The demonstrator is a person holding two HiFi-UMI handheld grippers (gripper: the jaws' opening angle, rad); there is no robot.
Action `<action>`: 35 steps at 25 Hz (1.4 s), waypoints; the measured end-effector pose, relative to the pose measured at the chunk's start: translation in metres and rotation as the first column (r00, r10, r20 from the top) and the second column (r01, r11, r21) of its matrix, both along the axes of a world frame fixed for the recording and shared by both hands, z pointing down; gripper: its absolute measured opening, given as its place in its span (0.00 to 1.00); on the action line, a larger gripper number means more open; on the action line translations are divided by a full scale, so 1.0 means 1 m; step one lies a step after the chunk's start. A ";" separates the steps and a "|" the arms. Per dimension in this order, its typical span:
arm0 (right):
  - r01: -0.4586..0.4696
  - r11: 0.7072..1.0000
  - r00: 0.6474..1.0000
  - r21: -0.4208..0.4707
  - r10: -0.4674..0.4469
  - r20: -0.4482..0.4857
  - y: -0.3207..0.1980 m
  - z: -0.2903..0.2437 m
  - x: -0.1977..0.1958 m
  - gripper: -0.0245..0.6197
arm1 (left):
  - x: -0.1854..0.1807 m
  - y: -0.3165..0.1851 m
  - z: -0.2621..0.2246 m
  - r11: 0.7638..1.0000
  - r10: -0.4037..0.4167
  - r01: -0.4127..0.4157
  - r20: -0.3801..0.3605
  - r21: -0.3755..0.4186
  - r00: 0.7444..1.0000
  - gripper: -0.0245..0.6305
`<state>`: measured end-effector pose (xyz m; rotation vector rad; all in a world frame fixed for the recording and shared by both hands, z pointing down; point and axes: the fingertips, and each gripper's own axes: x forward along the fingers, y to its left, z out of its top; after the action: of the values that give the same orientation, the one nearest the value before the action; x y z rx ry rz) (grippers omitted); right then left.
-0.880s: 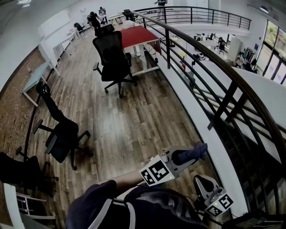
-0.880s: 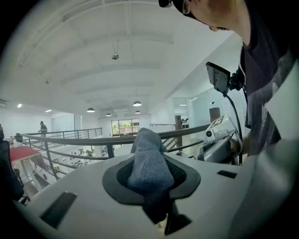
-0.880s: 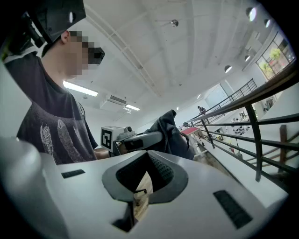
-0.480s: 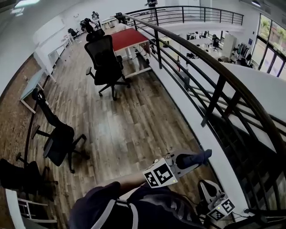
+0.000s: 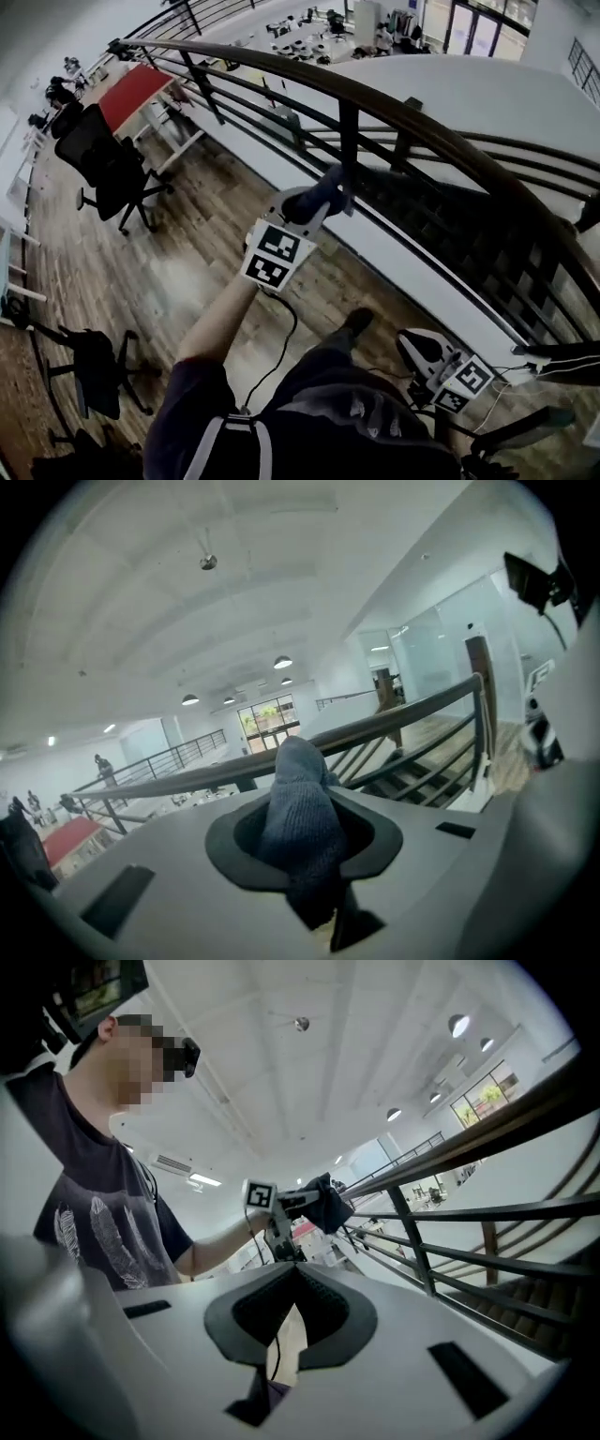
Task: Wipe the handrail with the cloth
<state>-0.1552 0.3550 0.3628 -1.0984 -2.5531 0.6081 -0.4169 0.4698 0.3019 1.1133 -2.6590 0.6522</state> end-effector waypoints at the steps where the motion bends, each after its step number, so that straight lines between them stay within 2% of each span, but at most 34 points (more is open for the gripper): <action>1: -0.026 1.000 0.999 0.018 0.027 -0.030 -0.013 -0.001 -0.010 0.04 | -0.043 -0.013 -0.006 1.000 -0.007 0.007 0.002 -0.012 1.000 0.19; 4: -0.076 0.996 0.992 0.038 0.080 -0.097 -0.051 -0.023 -0.048 0.04 | -0.171 -0.064 -0.029 0.999 -0.031 0.030 -0.035 -0.037 0.999 0.19; 7: -0.127 0.992 0.986 0.022 0.129 -0.103 -0.081 -0.056 -0.074 0.04 | -0.272 -0.114 -0.060 0.991 -0.071 0.066 -0.042 -0.114 0.997 0.19; 10: -0.156 0.983 0.977 0.094 0.168 -0.128 -0.116 -0.047 -0.081 0.05 | -0.340 -0.158 -0.041 0.974 -0.108 0.076 -0.141 -0.214 0.984 0.19; 11: -0.155 0.982 0.975 0.109 0.170 -0.144 -0.121 -0.035 -0.087 0.04 | -0.354 -0.165 -0.027 0.972 -0.112 0.070 -0.179 -0.224 0.977 0.19; 13: -0.162 0.983 0.970 0.083 0.174 -0.167 -0.121 -0.016 -0.105 0.04 | -0.368 -0.168 0.000 0.972 -0.111 0.059 -0.226 -0.226 0.968 0.19; 15: -0.163 0.985 0.971 0.057 0.171 -0.170 -0.128 -0.002 -0.114 0.04 | -0.361 -0.167 0.021 0.974 -0.117 0.059 -0.264 -0.218 0.957 0.19; 19: -0.167 0.985 0.973 0.039 0.171 -0.155 -0.160 0.007 -0.097 0.04 | -0.318 -0.206 0.021 0.993 -0.082 0.053 -0.277 -0.110 0.957 0.19; 23: -0.129 0.991 0.982 0.043 0.133 -0.133 -0.201 0.002 -0.051 0.04 | -0.243 -0.276 0.010 0.999 -0.041 0.033 -0.354 -0.029 0.934 0.18; 27: -0.114 0.993 0.986 0.020 0.116 -0.122 -0.224 0.012 -0.008 0.04 | -0.186 -0.329 0.011 0.999 -0.011 0.002 -0.295 -0.033 0.956 0.18; 30: -0.111 0.994 0.985 0.010 0.112 -0.132 -0.247 0.018 0.030 0.04 | -0.147 -0.370 0.016 1.000 -0.010 0.010 -0.320 -0.003 0.947 0.18; 32: -0.127 0.991 0.979 -0.043 0.118 -0.163 -0.267 0.023 0.059 0.04 | -0.116 -0.410 0.028 1.000 0.009 -0.009 -0.344 0.002 0.939 0.18; 33: -0.139 0.988 0.978 -0.070 0.125 -0.169 -0.279 0.036 0.070 0.04 | -0.105 -0.431 0.039 1.000 0.010 -0.016 -0.329 -0.018 0.944 0.18; 34: -0.152 0.984 0.976 -0.092 0.134 -0.170 -0.292 0.056 0.077 0.04 | -0.099 -0.448 0.049 0.998 -0.014 -0.005 -0.274 -0.067 0.962 0.18; 35: -0.163 0.981 0.975 -0.101 0.144 -0.170 -0.301 0.078 0.082 0.04 | -0.097 -0.460 0.056 0.991 -0.056 0.031 -0.189 -0.133 0.980 0.18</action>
<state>-0.0728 0.0541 0.4406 -0.8511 -2.5027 0.8566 -0.5137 0.0100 0.3576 1.0242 -2.4338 0.6624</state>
